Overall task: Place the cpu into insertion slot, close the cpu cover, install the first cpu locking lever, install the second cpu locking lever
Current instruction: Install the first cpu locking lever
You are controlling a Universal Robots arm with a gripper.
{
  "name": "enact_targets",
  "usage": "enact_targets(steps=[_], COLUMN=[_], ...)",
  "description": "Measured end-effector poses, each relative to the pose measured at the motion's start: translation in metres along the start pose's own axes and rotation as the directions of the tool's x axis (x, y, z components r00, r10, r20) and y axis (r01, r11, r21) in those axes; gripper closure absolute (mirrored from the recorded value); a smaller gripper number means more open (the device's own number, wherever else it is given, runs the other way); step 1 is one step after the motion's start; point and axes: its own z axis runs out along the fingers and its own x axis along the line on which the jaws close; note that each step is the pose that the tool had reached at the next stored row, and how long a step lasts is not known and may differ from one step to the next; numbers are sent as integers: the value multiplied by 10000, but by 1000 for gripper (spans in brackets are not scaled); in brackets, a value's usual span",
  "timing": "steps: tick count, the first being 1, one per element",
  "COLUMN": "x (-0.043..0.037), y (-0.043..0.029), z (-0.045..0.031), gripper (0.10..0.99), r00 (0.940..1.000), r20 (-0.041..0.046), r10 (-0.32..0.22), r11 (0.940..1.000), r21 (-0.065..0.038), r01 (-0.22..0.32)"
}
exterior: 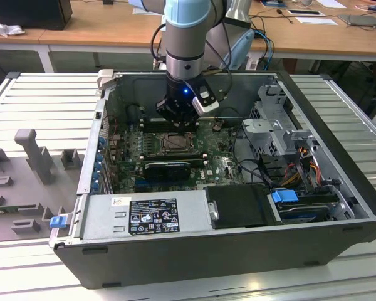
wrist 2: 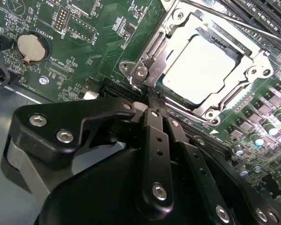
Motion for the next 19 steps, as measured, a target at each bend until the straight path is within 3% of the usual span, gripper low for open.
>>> enact_targets(steps=[8,11,14,19], x=[-1,-3,-7,-6], y=[3,6,14,-33], z=[-41,-110,-252,-263], gripper=[980,980,980,980], r00=[10000,10000,10000,10000], r20=[3,1,0,1], r10=[4,4,4,3], r11=[10000,9999,10000,9999], r21=[-96,-102,-99,-103], r01=[-4,-4,-4,-3])
